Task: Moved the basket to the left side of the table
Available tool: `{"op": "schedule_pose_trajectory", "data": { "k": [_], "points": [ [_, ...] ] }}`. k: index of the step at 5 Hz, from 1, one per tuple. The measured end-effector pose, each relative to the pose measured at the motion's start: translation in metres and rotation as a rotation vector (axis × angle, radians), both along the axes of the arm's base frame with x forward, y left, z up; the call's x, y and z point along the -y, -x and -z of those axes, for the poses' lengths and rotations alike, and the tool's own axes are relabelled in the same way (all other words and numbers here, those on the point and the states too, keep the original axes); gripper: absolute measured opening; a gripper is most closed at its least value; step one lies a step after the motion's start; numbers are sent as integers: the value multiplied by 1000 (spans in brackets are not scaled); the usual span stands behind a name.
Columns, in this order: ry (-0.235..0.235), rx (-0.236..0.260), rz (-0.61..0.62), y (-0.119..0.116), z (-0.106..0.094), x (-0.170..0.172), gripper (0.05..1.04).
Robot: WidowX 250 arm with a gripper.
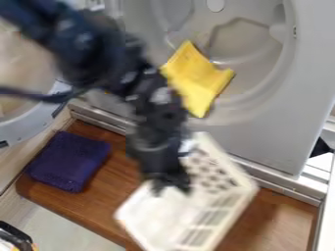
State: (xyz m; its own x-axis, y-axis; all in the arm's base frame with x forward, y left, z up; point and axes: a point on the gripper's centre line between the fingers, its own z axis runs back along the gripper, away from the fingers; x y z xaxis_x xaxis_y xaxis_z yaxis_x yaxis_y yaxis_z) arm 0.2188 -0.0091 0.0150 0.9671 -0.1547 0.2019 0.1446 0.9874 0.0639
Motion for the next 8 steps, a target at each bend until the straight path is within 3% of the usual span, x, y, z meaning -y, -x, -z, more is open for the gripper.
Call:
{"op": "schedule_pose_trajectory", "data": {
  "k": [1, 5, 6, 8],
  "points": [
    [3, 18, -33, 3, 19, -40, 92],
    [-50, -22, -69, -45, 44, -77, 115],
    [-50, -32, -68, -46, 47, -78, 301],
    [-60, -16, -17, -47, 39, -68, 904]
  ]
}}
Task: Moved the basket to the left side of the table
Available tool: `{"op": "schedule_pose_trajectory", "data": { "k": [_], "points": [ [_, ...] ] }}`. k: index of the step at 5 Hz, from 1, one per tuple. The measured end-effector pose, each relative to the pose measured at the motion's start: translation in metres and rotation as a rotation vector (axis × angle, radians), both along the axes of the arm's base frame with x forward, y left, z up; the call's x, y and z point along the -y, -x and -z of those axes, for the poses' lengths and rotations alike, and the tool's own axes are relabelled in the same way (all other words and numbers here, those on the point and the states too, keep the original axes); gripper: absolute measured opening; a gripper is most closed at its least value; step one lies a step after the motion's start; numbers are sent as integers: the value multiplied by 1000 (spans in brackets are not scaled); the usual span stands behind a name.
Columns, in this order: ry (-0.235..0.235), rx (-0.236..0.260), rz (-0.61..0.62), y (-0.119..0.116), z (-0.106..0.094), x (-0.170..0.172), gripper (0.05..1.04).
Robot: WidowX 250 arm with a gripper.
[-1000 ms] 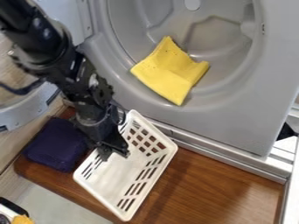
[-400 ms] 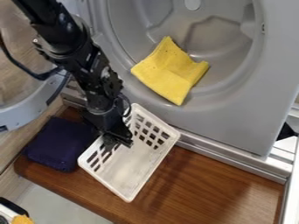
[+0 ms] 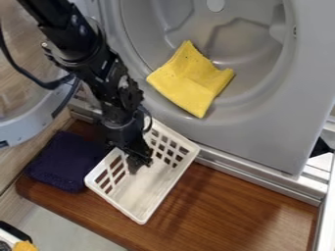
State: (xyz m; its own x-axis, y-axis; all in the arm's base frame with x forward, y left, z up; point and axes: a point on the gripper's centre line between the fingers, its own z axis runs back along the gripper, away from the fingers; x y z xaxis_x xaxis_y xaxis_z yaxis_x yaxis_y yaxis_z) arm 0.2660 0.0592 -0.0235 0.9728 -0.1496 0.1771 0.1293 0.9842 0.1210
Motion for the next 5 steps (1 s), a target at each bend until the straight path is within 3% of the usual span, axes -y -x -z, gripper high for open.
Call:
{"op": "schedule_pose_trajectory", "data": {
  "k": [1, 2, 3, 4, 5],
  "points": [
    [19, 10, -13, 0, -18, 6, 1009],
    [80, -17, -31, 6, -37, 16, 1004],
    [116, -58, -54, 12, -39, 32, 1001],
    [112, -66, -8, 16, -35, 51, 1001],
    [79, -68, 16, 16, -34, 64, 1001]
  ]
}}
